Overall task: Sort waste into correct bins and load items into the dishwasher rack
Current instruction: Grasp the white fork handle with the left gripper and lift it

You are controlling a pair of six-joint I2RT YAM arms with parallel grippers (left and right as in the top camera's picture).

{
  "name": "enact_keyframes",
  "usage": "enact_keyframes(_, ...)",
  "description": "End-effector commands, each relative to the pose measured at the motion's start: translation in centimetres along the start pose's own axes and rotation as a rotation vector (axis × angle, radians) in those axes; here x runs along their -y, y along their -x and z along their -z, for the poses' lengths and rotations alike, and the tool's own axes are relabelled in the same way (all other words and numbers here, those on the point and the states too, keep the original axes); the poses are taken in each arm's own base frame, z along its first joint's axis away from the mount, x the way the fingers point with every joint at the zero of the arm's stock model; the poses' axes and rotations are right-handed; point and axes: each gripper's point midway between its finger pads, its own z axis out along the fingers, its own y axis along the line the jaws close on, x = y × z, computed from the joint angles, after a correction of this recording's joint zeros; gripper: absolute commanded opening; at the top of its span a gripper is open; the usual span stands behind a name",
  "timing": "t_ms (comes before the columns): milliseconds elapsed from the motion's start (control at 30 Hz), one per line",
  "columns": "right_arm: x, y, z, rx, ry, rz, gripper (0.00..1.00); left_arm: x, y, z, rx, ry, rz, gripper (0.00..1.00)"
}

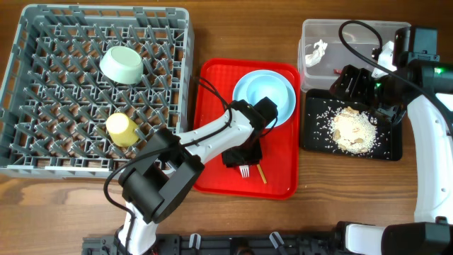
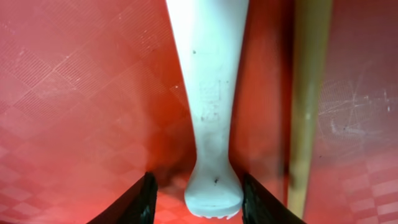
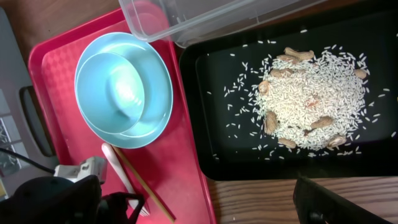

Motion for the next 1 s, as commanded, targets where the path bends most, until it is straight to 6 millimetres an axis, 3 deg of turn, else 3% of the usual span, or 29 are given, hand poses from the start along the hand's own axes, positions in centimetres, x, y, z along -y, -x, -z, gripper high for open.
enact_keyframes(0,-0.21,-0.1,0.43,0.005,0.015,0.0,1.0,-1.27,0.17,-1.44,0.014,0.06,0.011,0.41)
enact_keyframes(133,-0.21,-0.1,0.43,0.005,0.015,-0.018,1.0,-1.26,0.18,-1.44,0.015,0.059,0.01,0.41)
enact_keyframes(633,-0.21,-0.14,0.43,0.004,0.015,-0.044,1.0,-1.13,0.28,-1.44,0.019,0.054,0.01,0.21)
enact_keyframes(967,-0.19,-0.2,0.43,0.001,0.014,-0.045,1.0,-1.21,0.22,-1.43,0.017,0.057,0.01,0.18)
